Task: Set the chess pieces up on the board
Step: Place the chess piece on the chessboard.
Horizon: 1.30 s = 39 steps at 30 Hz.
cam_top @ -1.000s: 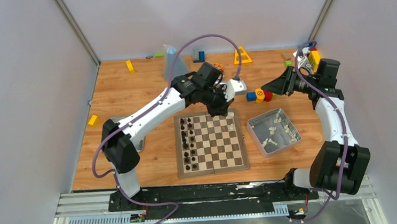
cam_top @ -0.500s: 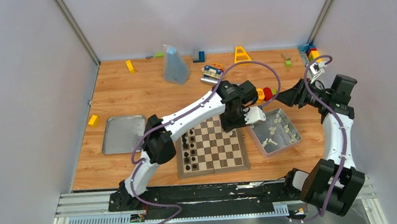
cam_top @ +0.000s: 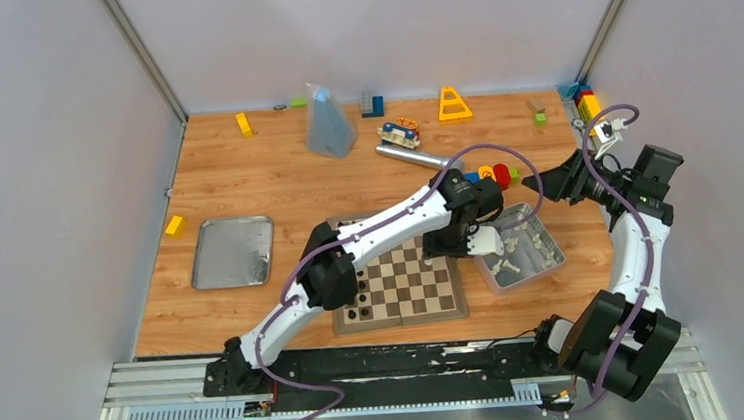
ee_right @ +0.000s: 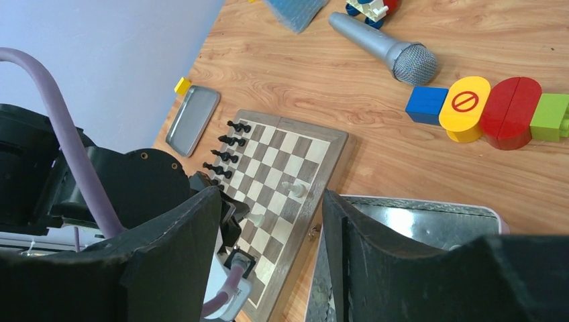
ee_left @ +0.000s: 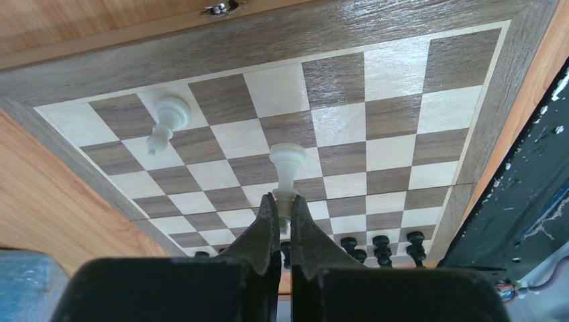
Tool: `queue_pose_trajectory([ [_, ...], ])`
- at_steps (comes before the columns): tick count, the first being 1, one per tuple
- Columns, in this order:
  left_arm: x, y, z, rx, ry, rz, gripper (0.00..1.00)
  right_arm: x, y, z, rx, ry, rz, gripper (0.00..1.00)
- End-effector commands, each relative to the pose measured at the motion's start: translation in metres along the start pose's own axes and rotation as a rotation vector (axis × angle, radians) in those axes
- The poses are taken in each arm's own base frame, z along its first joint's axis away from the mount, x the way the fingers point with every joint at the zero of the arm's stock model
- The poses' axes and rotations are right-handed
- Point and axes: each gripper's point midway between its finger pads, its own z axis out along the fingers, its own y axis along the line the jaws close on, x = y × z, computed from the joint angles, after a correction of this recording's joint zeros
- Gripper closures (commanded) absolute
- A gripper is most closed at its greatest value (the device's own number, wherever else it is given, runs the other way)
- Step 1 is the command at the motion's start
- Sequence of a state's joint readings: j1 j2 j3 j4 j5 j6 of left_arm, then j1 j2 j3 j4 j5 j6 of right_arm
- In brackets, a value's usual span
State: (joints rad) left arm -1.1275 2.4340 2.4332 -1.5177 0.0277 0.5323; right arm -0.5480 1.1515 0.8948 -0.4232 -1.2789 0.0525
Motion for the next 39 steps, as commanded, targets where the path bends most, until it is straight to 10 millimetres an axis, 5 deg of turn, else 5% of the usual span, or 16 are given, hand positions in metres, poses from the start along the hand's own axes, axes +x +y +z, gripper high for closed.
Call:
queue_pose_trajectory([
  [1, -0.004, -0.002, 0.001, -0.010, 0.027, 0.079, 0.98, 0.000, 0.007, -0.001, -0.047, 0.001, -0.038, 0.42],
  [26, -0.023, -0.001, 0.019, -0.058, 0.037, 0.169, 0.84, 0.003, 0.005, -0.001, -0.054, 0.008, -0.018, 0.42],
  [39, -0.029, 0.003, 0.019, -0.088, 0.023, 0.174, 0.69, 0.003, 0.006, -0.003, -0.056, 0.003, -0.016, 0.42],
])
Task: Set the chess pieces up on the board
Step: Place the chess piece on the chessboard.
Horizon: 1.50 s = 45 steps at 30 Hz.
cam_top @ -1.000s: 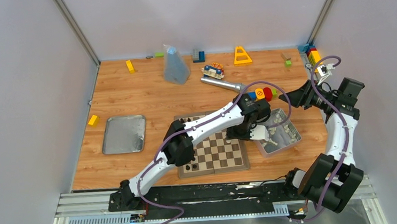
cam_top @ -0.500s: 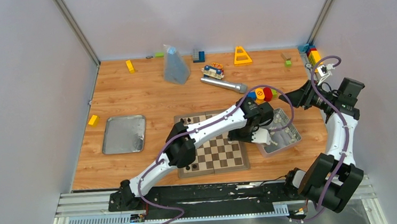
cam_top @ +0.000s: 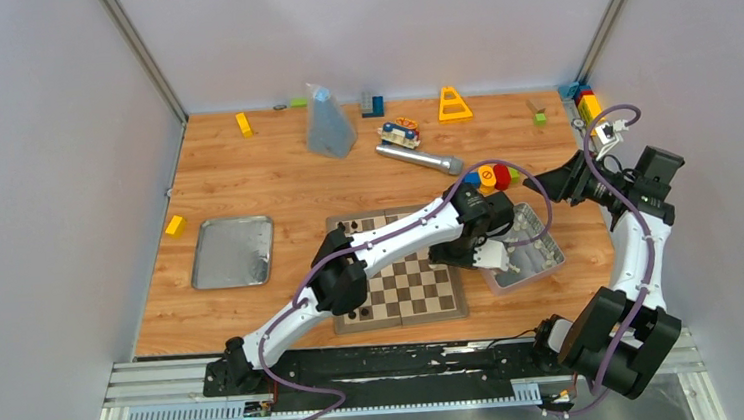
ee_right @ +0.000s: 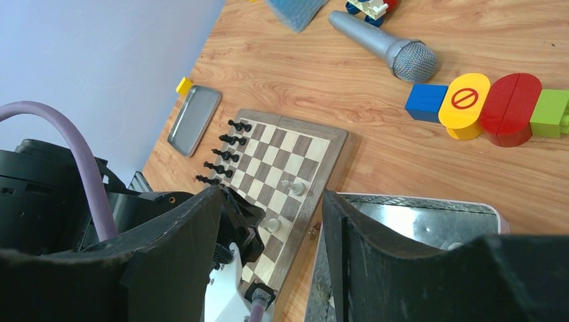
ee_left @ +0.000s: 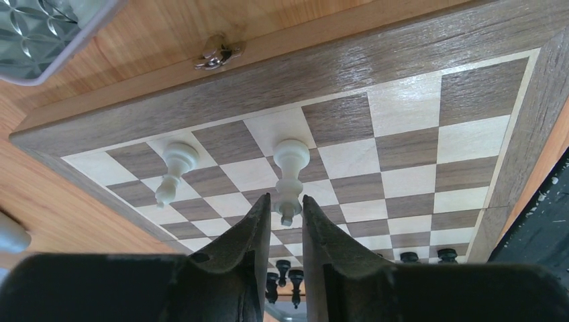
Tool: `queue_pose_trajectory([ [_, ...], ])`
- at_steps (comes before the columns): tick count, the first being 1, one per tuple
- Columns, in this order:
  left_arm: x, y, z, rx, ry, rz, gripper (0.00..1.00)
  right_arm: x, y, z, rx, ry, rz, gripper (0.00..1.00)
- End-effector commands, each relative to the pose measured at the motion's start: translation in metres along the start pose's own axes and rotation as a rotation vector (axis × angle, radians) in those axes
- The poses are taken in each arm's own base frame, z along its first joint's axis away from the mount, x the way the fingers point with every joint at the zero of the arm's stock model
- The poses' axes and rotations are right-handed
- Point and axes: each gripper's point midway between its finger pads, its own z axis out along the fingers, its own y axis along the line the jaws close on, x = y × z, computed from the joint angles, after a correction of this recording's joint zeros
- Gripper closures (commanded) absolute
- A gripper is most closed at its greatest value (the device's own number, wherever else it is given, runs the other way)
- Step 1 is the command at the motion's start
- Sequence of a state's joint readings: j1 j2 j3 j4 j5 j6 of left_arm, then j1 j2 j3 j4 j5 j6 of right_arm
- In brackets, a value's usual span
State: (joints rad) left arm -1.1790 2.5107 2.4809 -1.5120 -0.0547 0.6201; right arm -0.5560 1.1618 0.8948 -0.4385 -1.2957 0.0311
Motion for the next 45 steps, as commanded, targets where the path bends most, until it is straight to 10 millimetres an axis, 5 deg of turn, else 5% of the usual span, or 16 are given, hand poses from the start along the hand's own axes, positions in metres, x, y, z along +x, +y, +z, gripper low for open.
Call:
queue_pose_trajectory([
  [1, -0.017, 0.005, -0.003, -0.044, -0.043, 0.032, 0.69, 0.001, 0.007, -0.002, -0.045, -0.001, -0.020, 0.42],
  [14, -0.014, 0.002, 0.001, -0.039, -0.028, 0.033, 0.64, 0.001, 0.008, -0.003, -0.050, -0.002, -0.016, 0.43],
  [27, -0.020, -0.002, 0.001, -0.016, -0.064, 0.020, 0.88, 0.001, 0.008, -0.003, -0.053, -0.002, -0.009, 0.45],
  [45, -0.036, 0.003, -0.007, -0.040, -0.133, 0.016, 0.88, 0.002, 0.008, -0.003, -0.057, -0.002, -0.002, 0.45],
])
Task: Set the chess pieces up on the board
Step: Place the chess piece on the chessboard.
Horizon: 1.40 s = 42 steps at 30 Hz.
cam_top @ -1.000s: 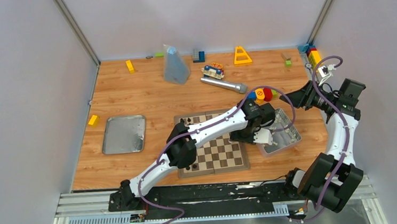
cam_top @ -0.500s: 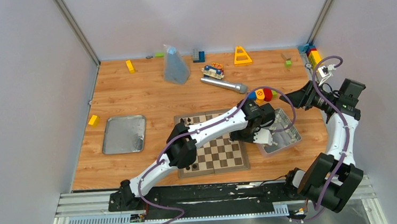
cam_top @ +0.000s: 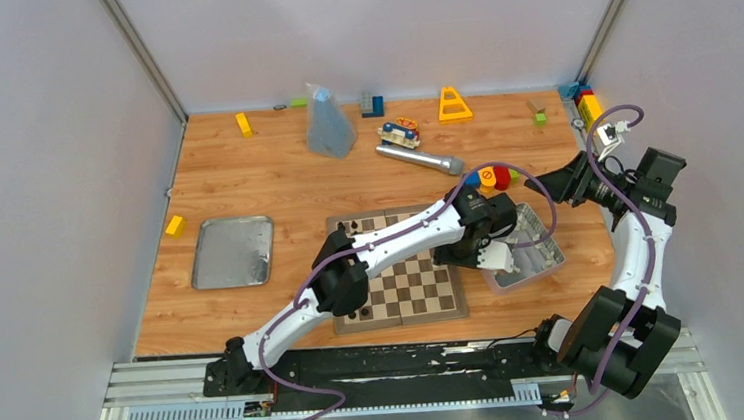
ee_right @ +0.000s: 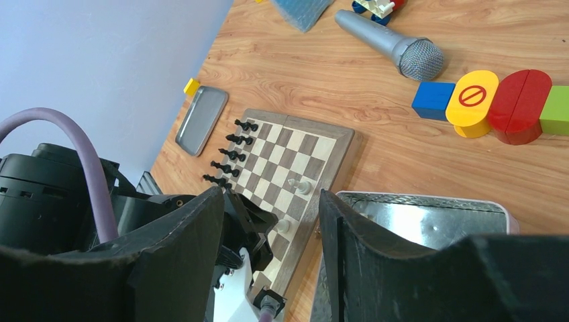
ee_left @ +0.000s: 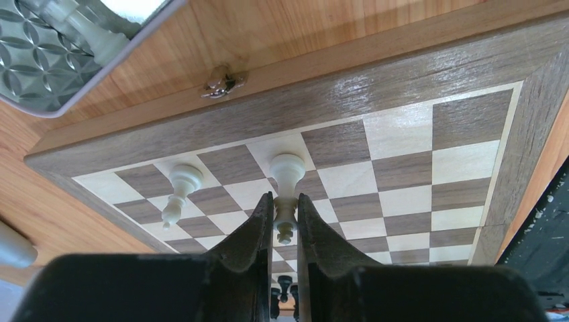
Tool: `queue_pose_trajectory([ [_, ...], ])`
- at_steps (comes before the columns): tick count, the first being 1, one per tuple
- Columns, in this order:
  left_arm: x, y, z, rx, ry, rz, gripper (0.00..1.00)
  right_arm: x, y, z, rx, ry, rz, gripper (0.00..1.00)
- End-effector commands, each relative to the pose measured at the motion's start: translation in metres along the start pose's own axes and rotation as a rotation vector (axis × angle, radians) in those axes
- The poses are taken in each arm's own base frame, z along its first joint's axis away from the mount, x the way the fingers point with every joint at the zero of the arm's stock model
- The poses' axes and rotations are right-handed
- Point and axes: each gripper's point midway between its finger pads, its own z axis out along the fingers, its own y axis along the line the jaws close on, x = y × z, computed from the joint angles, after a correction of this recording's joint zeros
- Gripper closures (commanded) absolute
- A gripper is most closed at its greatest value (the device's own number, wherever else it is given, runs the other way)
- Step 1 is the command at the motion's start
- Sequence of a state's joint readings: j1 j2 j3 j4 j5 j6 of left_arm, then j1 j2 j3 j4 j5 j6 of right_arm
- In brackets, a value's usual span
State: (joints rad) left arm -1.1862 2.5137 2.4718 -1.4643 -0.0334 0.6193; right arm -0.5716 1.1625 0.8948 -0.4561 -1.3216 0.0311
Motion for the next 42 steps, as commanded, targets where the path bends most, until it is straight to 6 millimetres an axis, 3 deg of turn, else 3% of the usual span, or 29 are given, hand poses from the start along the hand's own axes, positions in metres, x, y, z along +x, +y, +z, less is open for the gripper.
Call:
queue_pose_trajectory([
  [1, -0.024, 0.003, -0.011, -0.035, -0.091, 0.012, 0.87, 0.001, 0.005, 0.000, -0.043, 0.003, -0.022, 0.45],
  [13, -0.022, 0.003, -0.005, -0.032, -0.079, 0.015, 0.82, 0.001, 0.006, 0.000, -0.047, 0.003, -0.018, 0.45],
  [24, -0.029, 0.012, -0.014, -0.081, -0.117, 0.000, 0.54, 0.001, 0.004, -0.001, -0.041, 0.002, -0.017, 0.45],
  [35, -0.027, 0.019, -0.052, -0.179, -0.185, -0.032, 0.32, 0.001, -0.008, -0.002, 0.049, 0.007, -0.051, 0.45],
  [42, -0.023, 0.018, -0.103, -0.277, -0.317, -0.063, 0.28, 0.010, -0.040, -0.008, 0.226, 0.051, -0.061, 0.44],
])
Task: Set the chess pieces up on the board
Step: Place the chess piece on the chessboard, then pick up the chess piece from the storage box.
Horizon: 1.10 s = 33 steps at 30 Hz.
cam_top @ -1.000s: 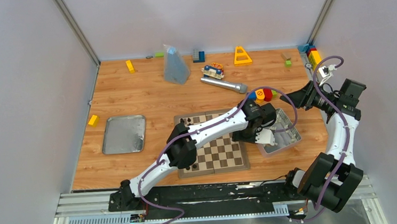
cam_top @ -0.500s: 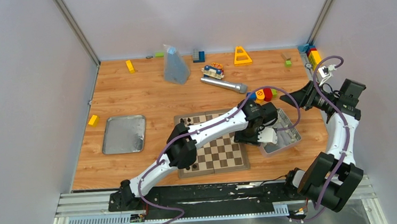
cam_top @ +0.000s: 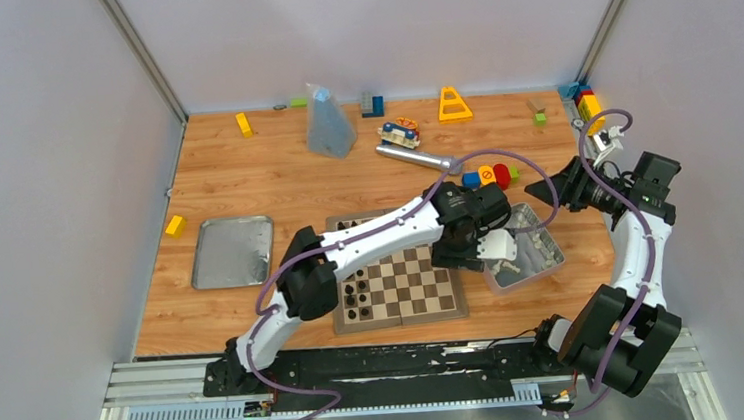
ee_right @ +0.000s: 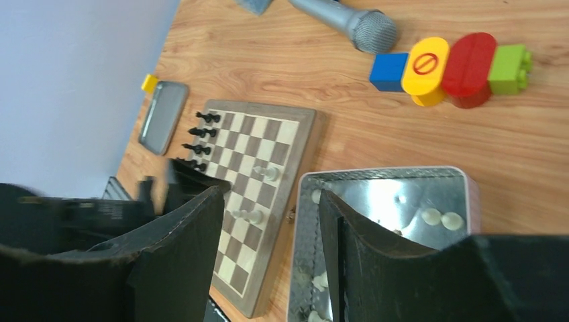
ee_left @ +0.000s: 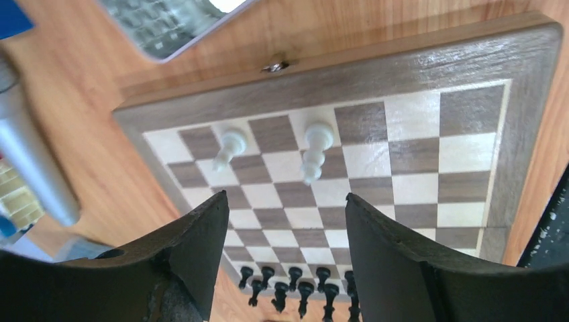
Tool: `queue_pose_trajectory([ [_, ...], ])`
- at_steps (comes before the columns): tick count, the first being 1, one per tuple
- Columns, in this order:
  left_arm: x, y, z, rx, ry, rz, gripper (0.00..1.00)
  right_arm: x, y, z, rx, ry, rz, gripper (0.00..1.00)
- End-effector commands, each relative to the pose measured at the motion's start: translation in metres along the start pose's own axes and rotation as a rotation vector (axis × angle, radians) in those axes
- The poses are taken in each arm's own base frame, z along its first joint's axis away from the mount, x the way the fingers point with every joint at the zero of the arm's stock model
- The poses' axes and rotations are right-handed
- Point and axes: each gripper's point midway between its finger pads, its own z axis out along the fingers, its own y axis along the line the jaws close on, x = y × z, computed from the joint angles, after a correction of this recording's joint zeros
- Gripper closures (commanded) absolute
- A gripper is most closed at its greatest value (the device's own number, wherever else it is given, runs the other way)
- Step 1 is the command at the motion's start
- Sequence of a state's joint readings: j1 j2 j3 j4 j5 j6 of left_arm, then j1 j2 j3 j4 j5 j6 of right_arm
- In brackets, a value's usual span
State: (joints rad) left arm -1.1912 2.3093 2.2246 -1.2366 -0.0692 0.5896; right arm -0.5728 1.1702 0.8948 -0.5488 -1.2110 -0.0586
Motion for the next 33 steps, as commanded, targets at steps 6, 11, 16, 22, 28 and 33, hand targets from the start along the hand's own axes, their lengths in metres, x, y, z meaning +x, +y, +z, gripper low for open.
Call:
queue_pose_trajectory([
  [6, -0.016, 0.015, -0.107, -0.206, -0.297, -0.078, 0.24, 0.015, -0.043, -0.009, 0.220, 0.104, -0.120, 0.45],
  [11, 0.008, 0.015, -0.123, -0.235, -0.352, -0.151, 0.22, 0.051, -0.047, -0.001, 0.270, 0.266, -0.240, 0.47],
  [16, 0.040, 0.019, -0.128, -0.240, -0.349, -0.224, 0.21, 0.079, -0.056, 0.013, 0.332, 0.394, -0.358, 0.50],
  [22, 0.074, 0.027, -0.139, -0.229, -0.362, -0.313, 0.20, 0.110, -0.073, 0.023, 0.387, 0.528, -0.408, 0.56],
  [28, 0.090, 0.030, -0.143, -0.232, -0.368, -0.356, 0.19, 0.128, -0.085, 0.026, 0.426, 0.616, -0.403, 0.59],
  [33, 0.095, 0.030, -0.141, -0.236, -0.354, -0.359, 0.19, 0.136, -0.088, 0.028, 0.435, 0.641, -0.413, 0.61],
])
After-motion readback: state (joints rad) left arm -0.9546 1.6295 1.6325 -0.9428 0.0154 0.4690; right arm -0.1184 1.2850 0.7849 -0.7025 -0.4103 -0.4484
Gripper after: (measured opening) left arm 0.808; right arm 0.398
